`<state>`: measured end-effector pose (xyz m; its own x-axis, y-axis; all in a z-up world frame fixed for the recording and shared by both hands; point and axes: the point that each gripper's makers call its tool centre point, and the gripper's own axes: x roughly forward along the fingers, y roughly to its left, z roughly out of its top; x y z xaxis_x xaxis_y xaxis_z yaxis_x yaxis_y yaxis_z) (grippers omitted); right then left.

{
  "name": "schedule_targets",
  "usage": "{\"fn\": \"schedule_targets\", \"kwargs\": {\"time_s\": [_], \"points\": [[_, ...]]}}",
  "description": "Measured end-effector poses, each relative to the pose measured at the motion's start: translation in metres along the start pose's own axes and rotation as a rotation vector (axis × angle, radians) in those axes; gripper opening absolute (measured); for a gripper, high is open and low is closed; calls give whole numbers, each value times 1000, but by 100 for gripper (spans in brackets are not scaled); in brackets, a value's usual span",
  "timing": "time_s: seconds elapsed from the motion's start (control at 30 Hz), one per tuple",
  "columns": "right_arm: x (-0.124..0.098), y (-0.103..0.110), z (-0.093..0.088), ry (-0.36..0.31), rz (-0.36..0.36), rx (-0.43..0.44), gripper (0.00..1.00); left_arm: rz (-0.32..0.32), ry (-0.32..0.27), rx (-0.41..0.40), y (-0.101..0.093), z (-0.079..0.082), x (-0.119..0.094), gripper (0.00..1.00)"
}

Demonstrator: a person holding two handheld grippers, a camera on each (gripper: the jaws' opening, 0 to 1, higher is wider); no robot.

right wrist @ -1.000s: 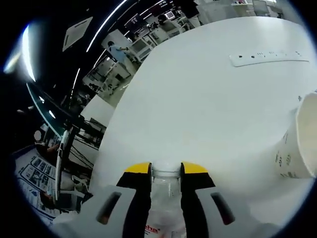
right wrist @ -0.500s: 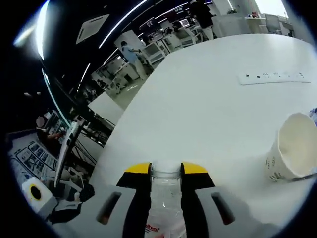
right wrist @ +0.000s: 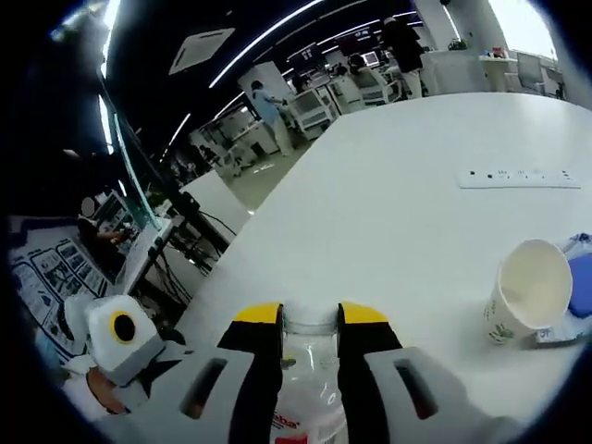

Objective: Arrange the tabletop items into an orderly group along one side of the table until the central work area is clear of visible clutter.

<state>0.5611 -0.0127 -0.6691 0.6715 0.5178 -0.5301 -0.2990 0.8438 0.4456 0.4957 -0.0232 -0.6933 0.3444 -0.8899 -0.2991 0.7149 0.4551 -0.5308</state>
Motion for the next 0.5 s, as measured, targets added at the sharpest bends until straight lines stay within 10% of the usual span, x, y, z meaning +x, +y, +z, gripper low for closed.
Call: {"fn": "schedule_targets", "kwargs": {"time_s": [0.5], "points": [[-24, 18, 3, -22, 45, -117, 20, -184, 91, 49, -25, -17, 10, 47]]}}
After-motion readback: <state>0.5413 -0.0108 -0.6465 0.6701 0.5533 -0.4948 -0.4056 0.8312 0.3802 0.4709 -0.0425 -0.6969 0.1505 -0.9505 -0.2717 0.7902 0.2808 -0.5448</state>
